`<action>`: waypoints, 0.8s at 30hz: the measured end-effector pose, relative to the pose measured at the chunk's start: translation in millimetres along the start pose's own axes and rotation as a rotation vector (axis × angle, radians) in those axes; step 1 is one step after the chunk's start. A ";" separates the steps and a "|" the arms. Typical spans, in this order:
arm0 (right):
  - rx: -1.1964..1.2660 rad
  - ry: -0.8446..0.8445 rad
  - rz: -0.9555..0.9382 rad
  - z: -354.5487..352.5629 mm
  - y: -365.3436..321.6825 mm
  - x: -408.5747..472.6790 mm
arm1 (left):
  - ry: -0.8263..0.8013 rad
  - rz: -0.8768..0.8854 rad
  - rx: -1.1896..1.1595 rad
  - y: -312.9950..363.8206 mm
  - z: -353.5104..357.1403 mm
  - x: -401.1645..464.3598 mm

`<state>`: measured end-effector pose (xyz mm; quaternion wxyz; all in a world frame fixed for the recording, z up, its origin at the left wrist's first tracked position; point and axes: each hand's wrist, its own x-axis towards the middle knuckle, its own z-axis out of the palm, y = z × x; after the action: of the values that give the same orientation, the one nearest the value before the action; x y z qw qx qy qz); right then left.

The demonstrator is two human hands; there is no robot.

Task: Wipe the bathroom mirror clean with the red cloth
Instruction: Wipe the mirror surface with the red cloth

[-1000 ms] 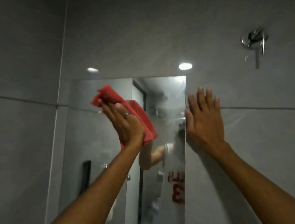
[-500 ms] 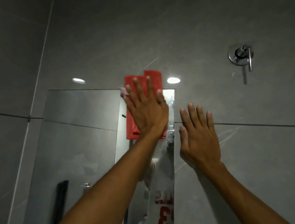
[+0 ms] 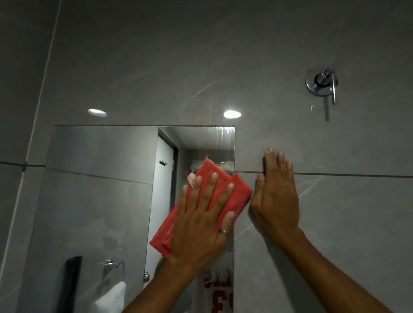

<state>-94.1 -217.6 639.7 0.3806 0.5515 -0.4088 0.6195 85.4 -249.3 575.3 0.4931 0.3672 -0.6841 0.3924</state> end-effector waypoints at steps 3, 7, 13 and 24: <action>-0.064 -0.035 -0.051 1.7 1.9 1.2 | 0.008 -0.034 0.009 0.6 -7.8 32.9; -0.256 -0.131 -0.124 6.5 6.1 4.1 | 0.039 -0.053 -0.005 -4.7 -20.6 95.9; -0.299 -0.143 -0.150 8.1 6.6 6.4 | 0.044 -0.152 0.014 2.0 -31.3 161.9; -0.276 -0.241 -0.144 -2.3 8.4 -4.8 | 0.108 -0.310 -0.048 63.0 4.3 7.2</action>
<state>-102.2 -218.7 634.1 0.4443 0.5922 -0.4917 0.4584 25.9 -227.4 570.3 0.5923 0.4351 -0.6009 0.3143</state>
